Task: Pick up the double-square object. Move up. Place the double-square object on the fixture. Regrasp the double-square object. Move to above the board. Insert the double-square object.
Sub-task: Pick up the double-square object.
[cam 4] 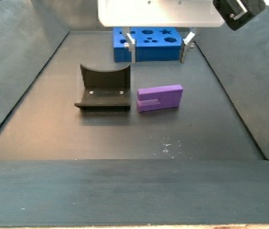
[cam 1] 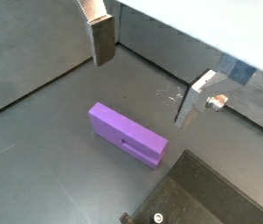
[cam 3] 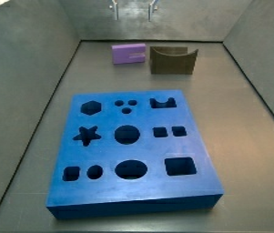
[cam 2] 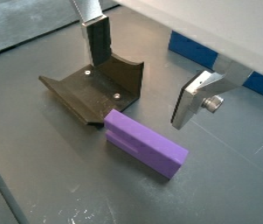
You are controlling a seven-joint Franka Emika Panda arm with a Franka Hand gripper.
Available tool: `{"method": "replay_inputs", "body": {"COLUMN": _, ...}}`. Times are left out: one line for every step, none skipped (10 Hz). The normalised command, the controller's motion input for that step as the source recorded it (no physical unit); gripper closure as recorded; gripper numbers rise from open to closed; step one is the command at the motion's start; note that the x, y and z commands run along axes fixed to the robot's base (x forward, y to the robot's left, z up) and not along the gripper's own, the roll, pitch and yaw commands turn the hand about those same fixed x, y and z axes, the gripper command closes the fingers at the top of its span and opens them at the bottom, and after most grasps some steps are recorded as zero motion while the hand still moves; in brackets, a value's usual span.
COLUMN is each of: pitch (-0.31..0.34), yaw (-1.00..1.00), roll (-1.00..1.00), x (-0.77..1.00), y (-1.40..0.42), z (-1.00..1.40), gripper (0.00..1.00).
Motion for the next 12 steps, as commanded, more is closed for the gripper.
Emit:
{"method": "replay_inputs", "body": {"pitch": -0.123, "yaw": -0.74, "roll": 0.0, "x": -0.01, "y": 0.01, "z": -0.01, "gripper": 0.0}}
{"method": "replay_inputs", "body": {"pitch": -0.049, "yaw": -1.0, "roll": 0.0, "x": 0.0, "y": 0.0, "z": -0.16, "gripper": 0.0}}
{"method": "replay_inputs", "body": {"pitch": -0.009, "yaw": -1.0, "roll": 0.0, "x": 0.0, "y": 0.0, "z": -0.21, "gripper": 0.0}}
{"method": "replay_inputs", "body": {"pitch": 0.0, "yaw": -1.0, "roll": 0.0, "x": 0.0, "y": 0.0, "z": -0.25, "gripper": 0.0}}
{"method": "replay_inputs", "body": {"pitch": 0.0, "yaw": -1.0, "roll": 0.0, "x": 0.0, "y": 0.0, "z": -0.35, "gripper": 0.0}}
{"method": "replay_inputs", "body": {"pitch": -0.026, "yaw": -1.0, "roll": 0.0, "x": 0.0, "y": 0.0, "z": -0.55, "gripper": 0.0}}
{"method": "replay_inputs", "body": {"pitch": -0.069, "yaw": -1.0, "roll": 0.0, "x": 0.0, "y": 0.0, "z": -0.65, "gripper": 0.0}}
{"method": "replay_inputs", "body": {"pitch": -0.091, "yaw": -1.0, "roll": 0.0, "x": 0.0, "y": 0.0, "z": -0.67, "gripper": 0.0}}
{"method": "replay_inputs", "body": {"pitch": -0.089, "yaw": -1.0, "roll": 0.0, "x": 0.0, "y": 0.0, "z": -0.67, "gripper": 0.0}}
{"method": "replay_inputs", "body": {"pitch": -0.1, "yaw": -1.0, "roll": 0.0, "x": 0.0, "y": 0.0, "z": -0.68, "gripper": 0.0}}
{"method": "replay_inputs", "body": {"pitch": -0.02, "yaw": -1.0, "roll": -0.03, "x": 0.0, "y": 0.0, "z": -0.62, "gripper": 0.0}}
{"method": "replay_inputs", "body": {"pitch": 0.0, "yaw": -1.0, "roll": -0.09, "x": 0.0, "y": 0.0, "z": -0.58, "gripper": 0.0}}
